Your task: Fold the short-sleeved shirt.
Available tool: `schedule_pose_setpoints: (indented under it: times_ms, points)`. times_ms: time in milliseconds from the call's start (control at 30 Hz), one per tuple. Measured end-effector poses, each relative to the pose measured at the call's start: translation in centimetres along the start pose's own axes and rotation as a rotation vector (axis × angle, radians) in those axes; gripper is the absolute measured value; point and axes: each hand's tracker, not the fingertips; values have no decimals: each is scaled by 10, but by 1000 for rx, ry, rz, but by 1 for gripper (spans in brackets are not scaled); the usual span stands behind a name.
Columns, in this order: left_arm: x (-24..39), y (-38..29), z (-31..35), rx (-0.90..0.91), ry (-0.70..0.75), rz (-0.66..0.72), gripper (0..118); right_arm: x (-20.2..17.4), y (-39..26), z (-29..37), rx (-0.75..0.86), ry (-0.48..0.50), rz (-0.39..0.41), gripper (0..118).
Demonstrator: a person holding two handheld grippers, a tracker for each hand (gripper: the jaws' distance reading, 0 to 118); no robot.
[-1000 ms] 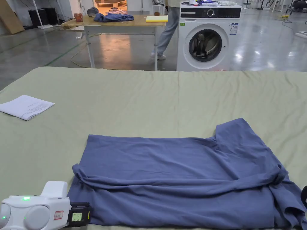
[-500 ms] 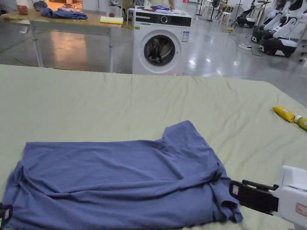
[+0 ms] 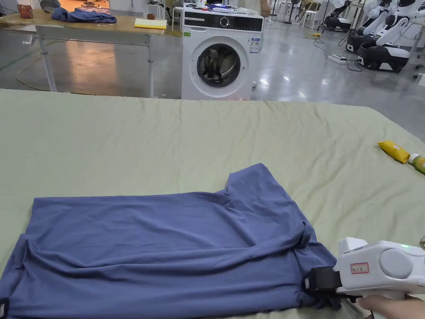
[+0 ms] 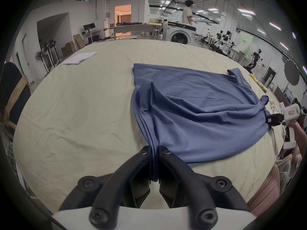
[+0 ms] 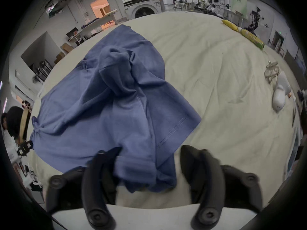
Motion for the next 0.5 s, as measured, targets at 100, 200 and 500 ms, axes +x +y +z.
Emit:
schedule_pose_setpoints:
  times_ms: [100,200,500]
  points:
    - [-5,-2,1,-19,-37,80,1,-8,-4,20,31,102,48,6]
    - [-10,9,11,1,-50,94,1,-6,-1,35,25,58,43,6]
    - [-13,36,97,154,-31,32,0,9,-11,128,132,166,-70,6]
